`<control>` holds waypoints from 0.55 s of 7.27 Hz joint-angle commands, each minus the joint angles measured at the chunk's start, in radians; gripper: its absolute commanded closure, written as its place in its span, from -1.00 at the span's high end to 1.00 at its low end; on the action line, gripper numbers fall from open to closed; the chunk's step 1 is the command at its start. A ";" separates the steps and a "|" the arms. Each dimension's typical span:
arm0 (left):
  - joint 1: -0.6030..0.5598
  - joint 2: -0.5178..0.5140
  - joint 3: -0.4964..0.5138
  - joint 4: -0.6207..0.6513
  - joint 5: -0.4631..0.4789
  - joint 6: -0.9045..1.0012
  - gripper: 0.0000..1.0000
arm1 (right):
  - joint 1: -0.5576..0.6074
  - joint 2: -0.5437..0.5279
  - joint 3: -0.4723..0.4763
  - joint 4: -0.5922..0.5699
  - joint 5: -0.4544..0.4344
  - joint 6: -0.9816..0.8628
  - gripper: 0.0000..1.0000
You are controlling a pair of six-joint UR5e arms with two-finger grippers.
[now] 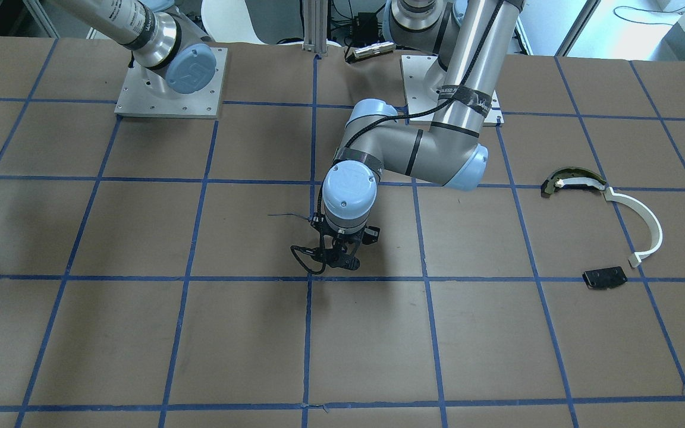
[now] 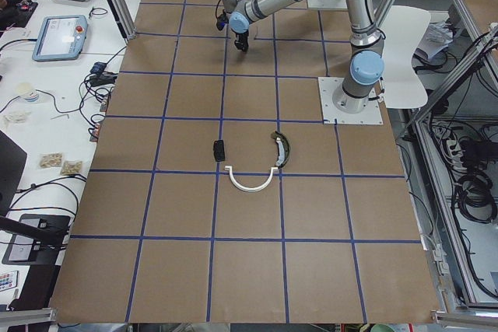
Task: Place bearing gear from tray to pile
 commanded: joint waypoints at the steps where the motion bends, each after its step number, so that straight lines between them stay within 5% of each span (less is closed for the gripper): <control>1: 0.000 -0.004 0.011 0.004 -0.001 -0.037 -1.00 | 0.000 -0.011 -0.001 0.011 -0.003 -0.004 -0.56; 2: 0.003 0.010 0.017 0.013 0.000 -0.035 -1.00 | 0.003 -0.030 0.003 0.018 -0.002 0.001 -0.75; 4: 0.058 0.030 0.061 0.004 0.101 -0.031 -1.00 | 0.084 -0.170 0.017 0.184 0.061 0.153 -0.82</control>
